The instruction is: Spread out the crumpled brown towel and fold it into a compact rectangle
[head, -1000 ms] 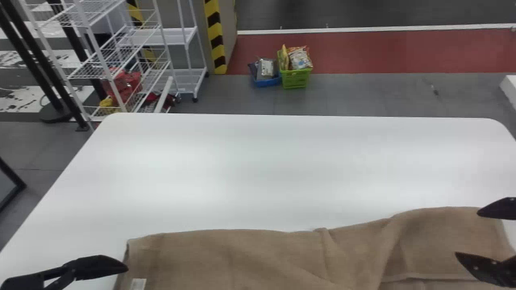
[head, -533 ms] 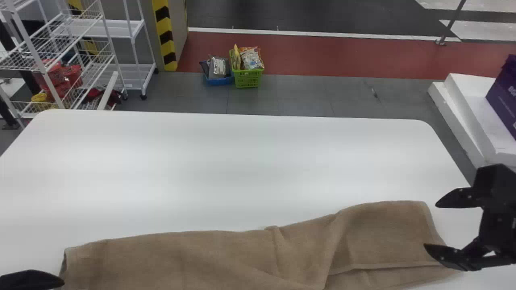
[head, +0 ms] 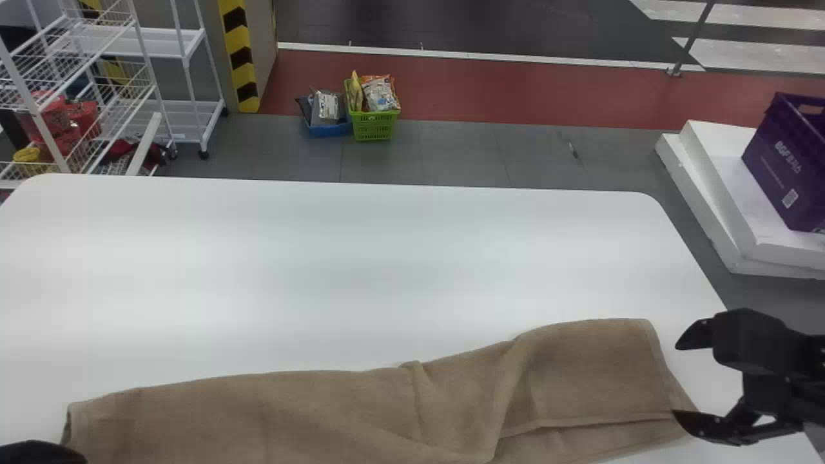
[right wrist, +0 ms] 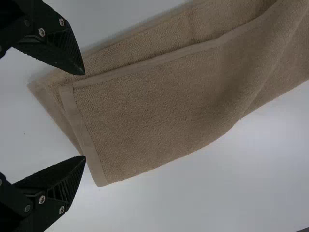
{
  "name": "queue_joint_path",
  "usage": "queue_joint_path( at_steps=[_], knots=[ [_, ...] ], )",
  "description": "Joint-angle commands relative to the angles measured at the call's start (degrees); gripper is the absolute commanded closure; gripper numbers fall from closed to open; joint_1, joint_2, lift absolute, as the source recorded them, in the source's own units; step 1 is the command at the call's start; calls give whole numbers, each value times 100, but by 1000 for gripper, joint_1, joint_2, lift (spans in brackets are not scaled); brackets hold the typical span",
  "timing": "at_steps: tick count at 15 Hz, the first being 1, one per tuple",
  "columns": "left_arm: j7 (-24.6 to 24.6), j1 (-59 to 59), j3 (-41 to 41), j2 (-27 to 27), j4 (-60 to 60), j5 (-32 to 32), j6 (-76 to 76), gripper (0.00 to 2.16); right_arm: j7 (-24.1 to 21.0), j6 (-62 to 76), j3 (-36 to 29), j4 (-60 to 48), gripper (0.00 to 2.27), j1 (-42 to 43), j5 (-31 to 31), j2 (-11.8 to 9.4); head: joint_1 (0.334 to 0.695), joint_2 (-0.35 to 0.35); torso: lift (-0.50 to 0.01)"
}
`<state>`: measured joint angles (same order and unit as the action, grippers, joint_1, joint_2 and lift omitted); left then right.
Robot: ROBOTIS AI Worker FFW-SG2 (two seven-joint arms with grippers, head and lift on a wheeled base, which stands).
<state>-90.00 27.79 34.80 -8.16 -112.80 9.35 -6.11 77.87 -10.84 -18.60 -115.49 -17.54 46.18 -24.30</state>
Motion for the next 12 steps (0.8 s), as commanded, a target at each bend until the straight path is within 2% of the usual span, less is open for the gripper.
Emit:
queue_joint_path(
  at_steps=[1, 5, 12],
  knots=[
    [-57, -1, 9, 7, 4, 15, 0, 431, 45, 16, 14, 414, 262, 286, 67, -22, 695, -133, -127],
    [-57, -1, 71, 7, 21, 15, 0, 431, 45, -72, 41, 440, 279, 312, 93, -92, 695, -156, -127],
    [-57, -45, 53, 7, 56, 41, 0, 431, 45, -125, 5, 176, 279, -189, 75, -154, 695, -166, -127]
  ],
)
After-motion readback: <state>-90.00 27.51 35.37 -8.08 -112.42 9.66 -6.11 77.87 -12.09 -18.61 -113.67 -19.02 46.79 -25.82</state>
